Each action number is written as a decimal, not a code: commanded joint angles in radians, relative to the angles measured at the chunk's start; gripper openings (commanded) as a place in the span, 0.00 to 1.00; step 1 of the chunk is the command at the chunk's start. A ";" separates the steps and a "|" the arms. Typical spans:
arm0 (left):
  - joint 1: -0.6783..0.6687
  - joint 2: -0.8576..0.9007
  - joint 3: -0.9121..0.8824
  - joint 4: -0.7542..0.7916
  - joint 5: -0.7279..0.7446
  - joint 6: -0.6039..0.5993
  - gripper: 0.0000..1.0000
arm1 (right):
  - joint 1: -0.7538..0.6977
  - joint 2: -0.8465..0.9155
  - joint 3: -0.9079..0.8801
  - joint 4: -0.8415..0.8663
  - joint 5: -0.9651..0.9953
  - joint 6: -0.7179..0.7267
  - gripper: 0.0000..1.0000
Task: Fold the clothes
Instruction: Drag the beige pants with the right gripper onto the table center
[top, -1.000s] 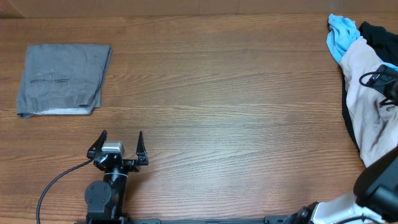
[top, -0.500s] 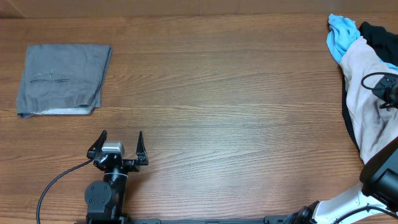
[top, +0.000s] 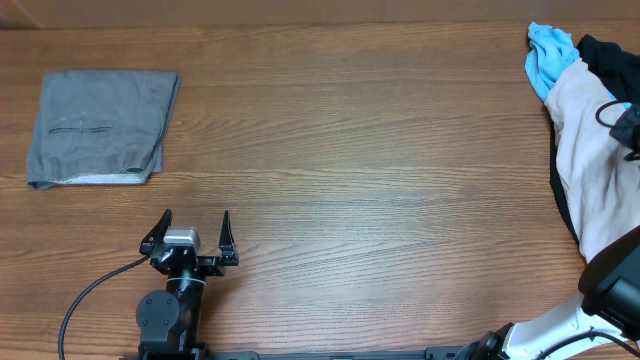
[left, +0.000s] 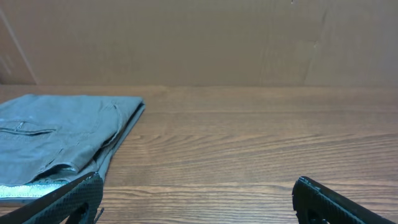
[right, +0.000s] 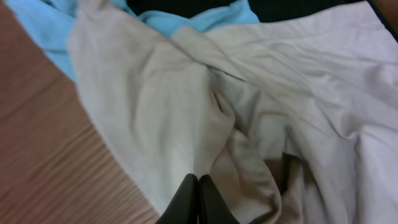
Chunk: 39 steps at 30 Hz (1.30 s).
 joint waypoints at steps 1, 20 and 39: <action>-0.008 -0.010 -0.005 0.002 -0.003 0.026 1.00 | 0.034 -0.017 0.100 -0.050 -0.103 0.003 0.04; -0.008 -0.010 -0.005 0.002 -0.003 0.026 1.00 | 0.706 -0.016 0.219 -0.195 -0.328 0.158 0.04; -0.008 -0.010 -0.005 0.002 -0.003 0.026 1.00 | 0.930 -0.011 0.220 -0.093 -0.189 0.183 1.00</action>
